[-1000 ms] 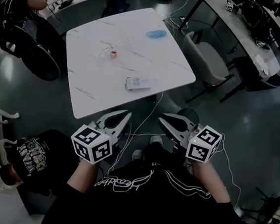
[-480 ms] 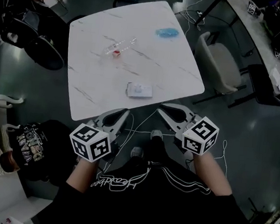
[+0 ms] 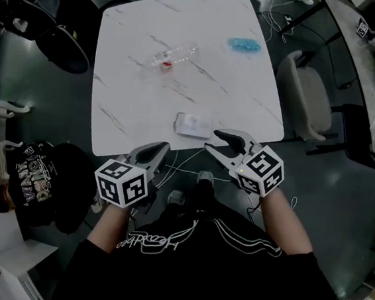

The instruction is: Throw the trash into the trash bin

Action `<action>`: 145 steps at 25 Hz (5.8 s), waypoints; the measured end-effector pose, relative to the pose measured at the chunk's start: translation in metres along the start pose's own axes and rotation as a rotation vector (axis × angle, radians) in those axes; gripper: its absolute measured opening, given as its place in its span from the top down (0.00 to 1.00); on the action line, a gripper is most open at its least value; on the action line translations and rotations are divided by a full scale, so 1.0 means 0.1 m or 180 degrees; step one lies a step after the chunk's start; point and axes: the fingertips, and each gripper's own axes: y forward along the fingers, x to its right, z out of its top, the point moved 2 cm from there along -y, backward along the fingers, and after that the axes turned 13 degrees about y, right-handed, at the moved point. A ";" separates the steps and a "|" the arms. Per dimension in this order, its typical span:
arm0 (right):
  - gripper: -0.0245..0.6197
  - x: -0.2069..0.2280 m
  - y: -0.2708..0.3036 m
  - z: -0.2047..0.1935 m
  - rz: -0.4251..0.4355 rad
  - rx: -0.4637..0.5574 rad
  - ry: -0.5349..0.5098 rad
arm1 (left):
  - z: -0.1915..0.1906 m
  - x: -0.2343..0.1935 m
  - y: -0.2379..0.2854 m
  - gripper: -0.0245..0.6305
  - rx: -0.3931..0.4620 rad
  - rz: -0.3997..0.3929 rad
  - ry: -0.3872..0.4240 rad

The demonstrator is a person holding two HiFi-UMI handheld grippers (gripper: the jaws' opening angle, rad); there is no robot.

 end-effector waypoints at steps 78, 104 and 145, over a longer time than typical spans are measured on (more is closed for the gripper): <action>0.42 -0.57 -0.14 0.34 -0.0919 0.0542 -0.0747 | -0.02 -0.08 -0.85 0.96 0.0465 -0.0127 -0.0171; 0.42 -0.12 -2.87 -1.35 -0.2788 0.1198 0.0437 | -0.23 2.25 0.70 0.96 -0.0403 -0.1832 0.0845; 0.42 3.02 -1.33 -5.34 -0.2286 -0.1242 0.2012 | -2.73 1.69 3.27 0.96 -0.2597 -0.1058 0.0567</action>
